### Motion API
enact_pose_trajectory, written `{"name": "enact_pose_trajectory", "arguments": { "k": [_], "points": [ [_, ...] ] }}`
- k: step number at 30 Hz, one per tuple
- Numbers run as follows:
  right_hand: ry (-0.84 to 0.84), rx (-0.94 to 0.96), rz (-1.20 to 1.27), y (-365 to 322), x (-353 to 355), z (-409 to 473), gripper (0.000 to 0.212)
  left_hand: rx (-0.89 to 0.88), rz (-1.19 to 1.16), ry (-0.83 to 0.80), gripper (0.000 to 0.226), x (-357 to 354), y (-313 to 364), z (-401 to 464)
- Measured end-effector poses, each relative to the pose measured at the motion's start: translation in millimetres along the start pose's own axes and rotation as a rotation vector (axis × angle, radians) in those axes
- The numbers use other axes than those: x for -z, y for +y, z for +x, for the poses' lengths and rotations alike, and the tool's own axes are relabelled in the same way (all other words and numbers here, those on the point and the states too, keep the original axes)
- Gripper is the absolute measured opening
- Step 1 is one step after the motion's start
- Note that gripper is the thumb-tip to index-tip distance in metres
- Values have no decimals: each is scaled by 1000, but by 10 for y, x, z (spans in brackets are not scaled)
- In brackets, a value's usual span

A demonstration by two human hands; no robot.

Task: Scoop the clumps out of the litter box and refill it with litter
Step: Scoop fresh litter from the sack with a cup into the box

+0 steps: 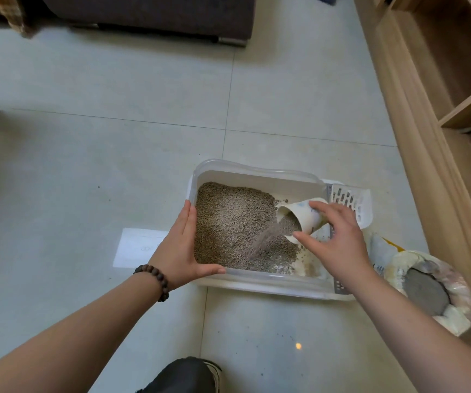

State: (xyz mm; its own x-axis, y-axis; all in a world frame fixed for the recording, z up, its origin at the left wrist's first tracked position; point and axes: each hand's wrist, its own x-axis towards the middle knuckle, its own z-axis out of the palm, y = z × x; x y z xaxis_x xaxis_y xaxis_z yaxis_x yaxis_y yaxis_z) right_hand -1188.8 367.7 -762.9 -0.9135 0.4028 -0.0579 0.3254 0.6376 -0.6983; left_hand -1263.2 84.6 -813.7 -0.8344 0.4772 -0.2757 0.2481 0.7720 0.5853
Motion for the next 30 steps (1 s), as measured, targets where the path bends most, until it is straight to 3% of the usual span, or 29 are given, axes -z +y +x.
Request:
{"name": "enact_pose_trajectory", "arguments": {
  "k": [8,20,30],
  "points": [
    [36,-6,17,0,17,-54,58,-4,-6,16,144,-8,-4,9],
    [-72,163,27,-606,-493,448,60,-21,9,32,143,-33,-62,15],
    [30,193,37,-899,-590,903,61,-33,3,35,142,-46,-85,17]
  ]
}}
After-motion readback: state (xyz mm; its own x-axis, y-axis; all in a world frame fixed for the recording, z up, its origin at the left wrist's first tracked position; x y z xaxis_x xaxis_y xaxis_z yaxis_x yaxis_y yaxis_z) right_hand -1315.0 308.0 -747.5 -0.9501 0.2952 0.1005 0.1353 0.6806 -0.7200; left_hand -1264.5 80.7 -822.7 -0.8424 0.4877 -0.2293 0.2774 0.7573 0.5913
